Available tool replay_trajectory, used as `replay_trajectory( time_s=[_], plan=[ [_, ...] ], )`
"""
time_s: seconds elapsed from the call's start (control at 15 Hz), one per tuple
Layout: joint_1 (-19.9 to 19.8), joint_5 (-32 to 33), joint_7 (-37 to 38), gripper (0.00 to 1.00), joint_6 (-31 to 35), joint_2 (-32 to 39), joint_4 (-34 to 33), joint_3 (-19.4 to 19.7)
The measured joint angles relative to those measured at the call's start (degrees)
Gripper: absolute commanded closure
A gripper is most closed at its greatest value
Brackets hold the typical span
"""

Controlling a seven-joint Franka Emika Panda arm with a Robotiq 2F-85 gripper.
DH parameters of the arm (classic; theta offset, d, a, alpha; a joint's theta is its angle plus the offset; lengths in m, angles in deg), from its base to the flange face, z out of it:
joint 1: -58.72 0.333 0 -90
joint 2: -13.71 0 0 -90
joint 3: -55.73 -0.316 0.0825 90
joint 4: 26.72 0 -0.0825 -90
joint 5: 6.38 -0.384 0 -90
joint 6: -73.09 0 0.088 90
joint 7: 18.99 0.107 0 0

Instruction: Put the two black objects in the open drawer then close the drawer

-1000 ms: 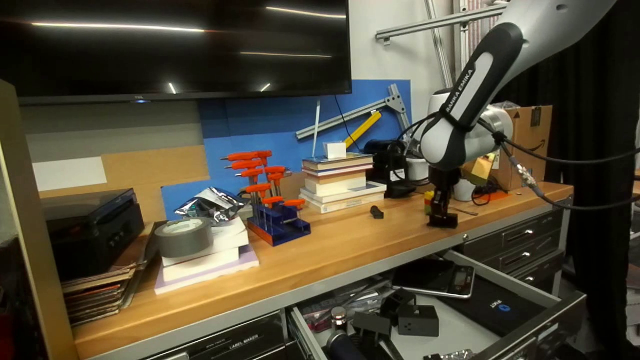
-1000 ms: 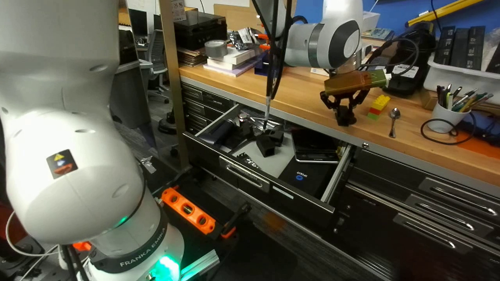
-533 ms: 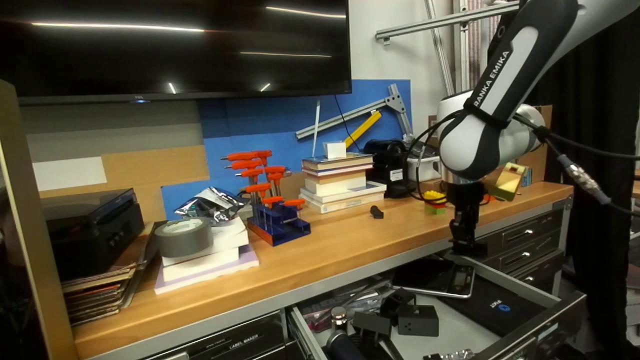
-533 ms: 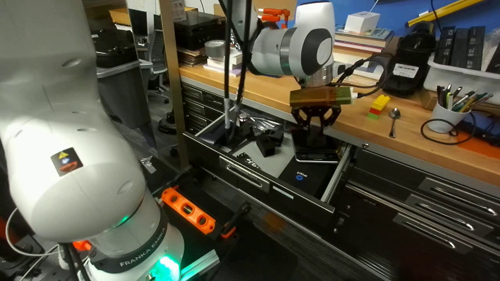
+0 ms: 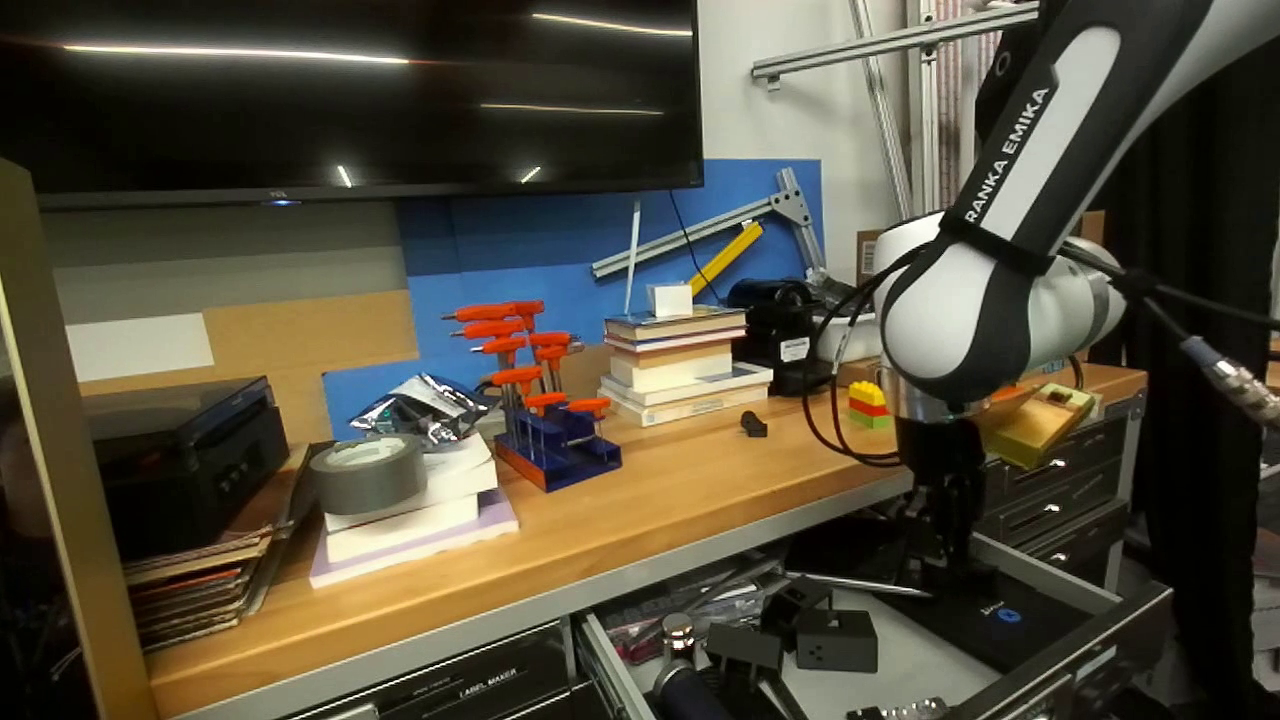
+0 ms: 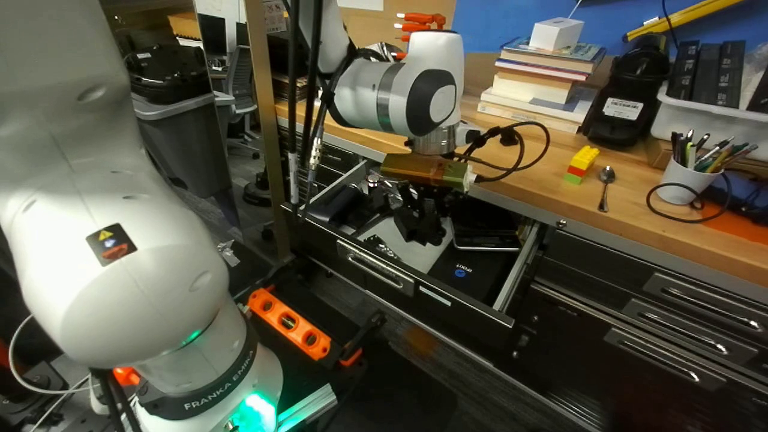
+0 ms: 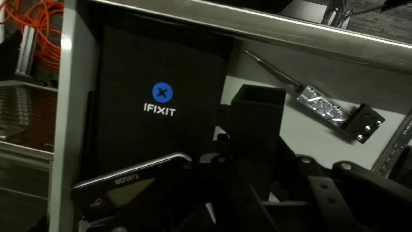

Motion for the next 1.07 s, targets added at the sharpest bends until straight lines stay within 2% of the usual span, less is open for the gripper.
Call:
replay_trajectory(
  time_s=[0.33,0.67,1.07],
  plan=[
    [1.0,-5.8,4.2,0.84,1.7,-0.5,3.2,-1.4],
    [1.4,-10.8,6.9,0.84,10.2,-0.3,6.5,-2.1],
    [1.5,-10.9,7.8,0.84,19.9,1.2,8.3,-2.1]
  ],
)
